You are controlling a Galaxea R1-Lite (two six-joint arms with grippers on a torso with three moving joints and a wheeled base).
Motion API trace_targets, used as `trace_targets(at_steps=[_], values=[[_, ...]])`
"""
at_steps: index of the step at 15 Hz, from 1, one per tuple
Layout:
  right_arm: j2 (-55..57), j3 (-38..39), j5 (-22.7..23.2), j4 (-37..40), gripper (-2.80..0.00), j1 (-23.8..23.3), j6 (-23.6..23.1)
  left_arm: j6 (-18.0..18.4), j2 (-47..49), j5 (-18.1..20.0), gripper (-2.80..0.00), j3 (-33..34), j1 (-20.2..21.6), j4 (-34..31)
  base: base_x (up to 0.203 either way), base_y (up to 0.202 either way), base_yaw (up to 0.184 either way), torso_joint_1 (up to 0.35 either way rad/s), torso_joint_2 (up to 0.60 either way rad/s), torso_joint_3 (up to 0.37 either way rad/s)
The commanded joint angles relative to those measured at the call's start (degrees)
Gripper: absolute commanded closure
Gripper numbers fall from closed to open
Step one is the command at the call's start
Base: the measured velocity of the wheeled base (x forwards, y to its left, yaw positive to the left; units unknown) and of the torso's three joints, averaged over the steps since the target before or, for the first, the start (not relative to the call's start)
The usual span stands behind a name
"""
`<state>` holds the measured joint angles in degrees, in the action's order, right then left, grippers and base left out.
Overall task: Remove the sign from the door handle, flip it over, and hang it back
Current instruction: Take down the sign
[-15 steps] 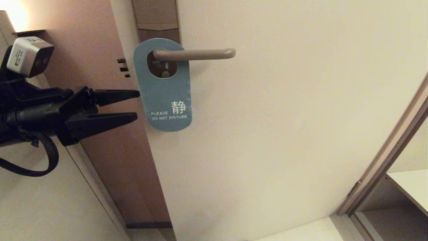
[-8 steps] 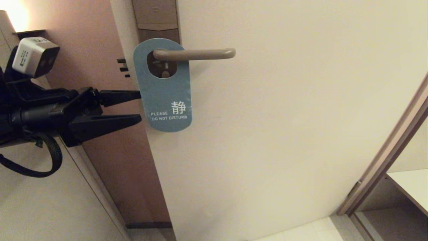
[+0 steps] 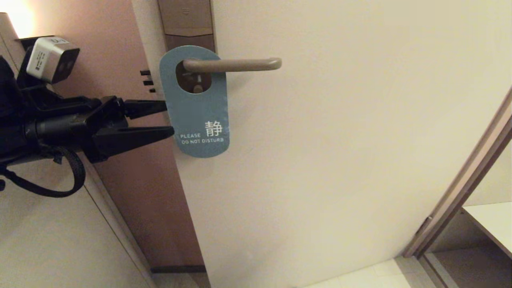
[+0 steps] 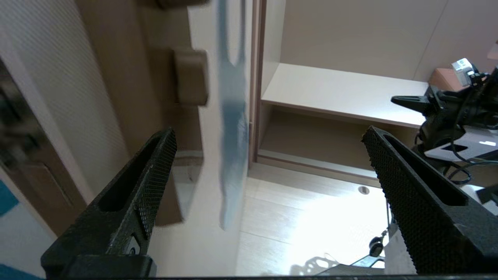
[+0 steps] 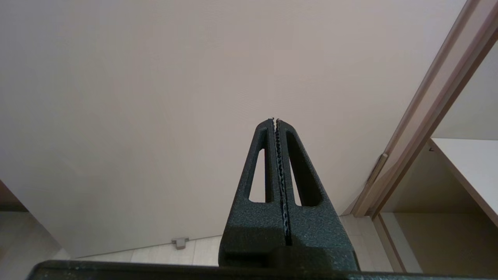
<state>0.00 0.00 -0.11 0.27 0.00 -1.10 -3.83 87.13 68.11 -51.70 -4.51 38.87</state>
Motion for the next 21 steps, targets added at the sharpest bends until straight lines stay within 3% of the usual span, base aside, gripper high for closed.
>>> trace_targets(at_steps=[1,9,14,21], values=[[0.0,0.0,0.0,0.0,0.00,0.0,0.0,-0.1,1.2,0.3,-2.80,-0.8,-0.7,0.2,0.000,0.000,0.000,0.000,0.00,0.000],[0.0,0.0,0.0,0.0,0.00,0.0,0.0,0.0,1.6,-0.6,-2.80,-0.7,-4.3,0.2,0.000,0.000,0.000,0.000,0.00,0.000],[0.0,0.0,0.0,0.0,0.00,0.0,0.0,0.5,3.7,-5.0,-2.80,-1.1,-5.9,0.4,0.000,0.000,0.000,0.000,0.00,0.000],[0.0,0.0,0.0,0.0,0.00,0.0,0.0,0.6,4.8,-5.9,-2.80,-2.1,-7.0,0.4,0.000,0.000,0.000,0.000,0.00,0.000]])
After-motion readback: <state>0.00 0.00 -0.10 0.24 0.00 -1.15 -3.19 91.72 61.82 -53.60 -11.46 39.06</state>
